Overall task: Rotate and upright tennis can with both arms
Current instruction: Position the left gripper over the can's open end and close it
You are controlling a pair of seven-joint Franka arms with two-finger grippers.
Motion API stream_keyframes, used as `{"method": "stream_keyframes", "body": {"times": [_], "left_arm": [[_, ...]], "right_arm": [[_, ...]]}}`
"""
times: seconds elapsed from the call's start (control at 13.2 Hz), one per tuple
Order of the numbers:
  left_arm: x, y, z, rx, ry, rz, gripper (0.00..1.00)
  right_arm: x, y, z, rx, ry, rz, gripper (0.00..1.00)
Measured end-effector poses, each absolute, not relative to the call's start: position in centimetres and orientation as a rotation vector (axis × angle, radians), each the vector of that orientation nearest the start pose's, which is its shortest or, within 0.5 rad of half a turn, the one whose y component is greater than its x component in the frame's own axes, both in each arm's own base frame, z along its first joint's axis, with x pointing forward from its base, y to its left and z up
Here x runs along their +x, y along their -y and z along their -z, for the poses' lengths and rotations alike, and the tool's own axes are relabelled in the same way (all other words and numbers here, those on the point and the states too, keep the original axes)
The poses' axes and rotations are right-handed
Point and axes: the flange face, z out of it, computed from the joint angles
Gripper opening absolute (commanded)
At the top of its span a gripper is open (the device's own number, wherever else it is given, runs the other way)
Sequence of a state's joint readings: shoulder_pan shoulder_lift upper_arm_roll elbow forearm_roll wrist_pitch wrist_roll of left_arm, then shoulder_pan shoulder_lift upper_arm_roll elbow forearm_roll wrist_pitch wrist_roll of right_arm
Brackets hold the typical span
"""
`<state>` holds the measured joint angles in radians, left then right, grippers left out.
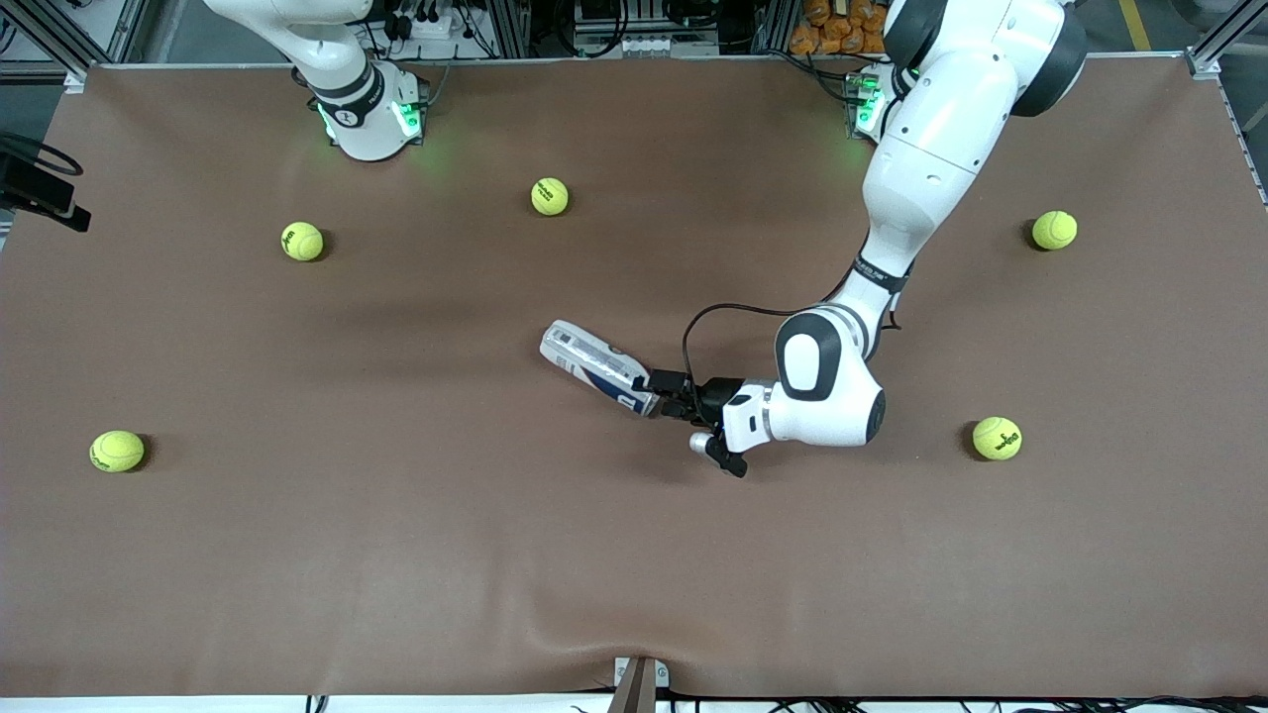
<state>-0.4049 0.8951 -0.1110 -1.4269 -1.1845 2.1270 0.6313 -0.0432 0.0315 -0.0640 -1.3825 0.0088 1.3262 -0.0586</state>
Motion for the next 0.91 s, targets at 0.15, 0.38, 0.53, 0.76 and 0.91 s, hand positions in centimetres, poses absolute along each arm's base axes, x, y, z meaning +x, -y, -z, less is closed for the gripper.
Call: {"method": "stream_keyframes", "body": {"times": [0.15, 0.38, 0.53, 0.76, 0.91], "left_arm": [[61.5, 37.9, -16.9, 2.092, 0.325, 0.136, 1.0], [61.3, 38.3, -16.7, 2.087, 0.32, 0.14, 1.0], [61.1, 38.6, -16.7, 2.087, 0.324, 0.141, 0.96], [61.0, 38.8, -16.4, 2.095, 0.318, 0.133, 0.86], [60.7, 39.3, -16.0, 2.091, 0.297, 0.129, 0.78]], "right_arm": [[53.4, 5.5, -67.3, -3.124, -0.067, -0.138, 1.0], [53.5, 5.4, -67.2, -3.124, -0.063, -0.14, 1.0], [53.5, 5.4, -67.2, -3.124, -0.061, -0.142, 1.0], [53.6, 5.2, -67.1, -3.123, -0.052, -0.145, 1.0], [53.6, 5.0, -67.0, -3.124, -0.047, -0.146, 1.0]]}}
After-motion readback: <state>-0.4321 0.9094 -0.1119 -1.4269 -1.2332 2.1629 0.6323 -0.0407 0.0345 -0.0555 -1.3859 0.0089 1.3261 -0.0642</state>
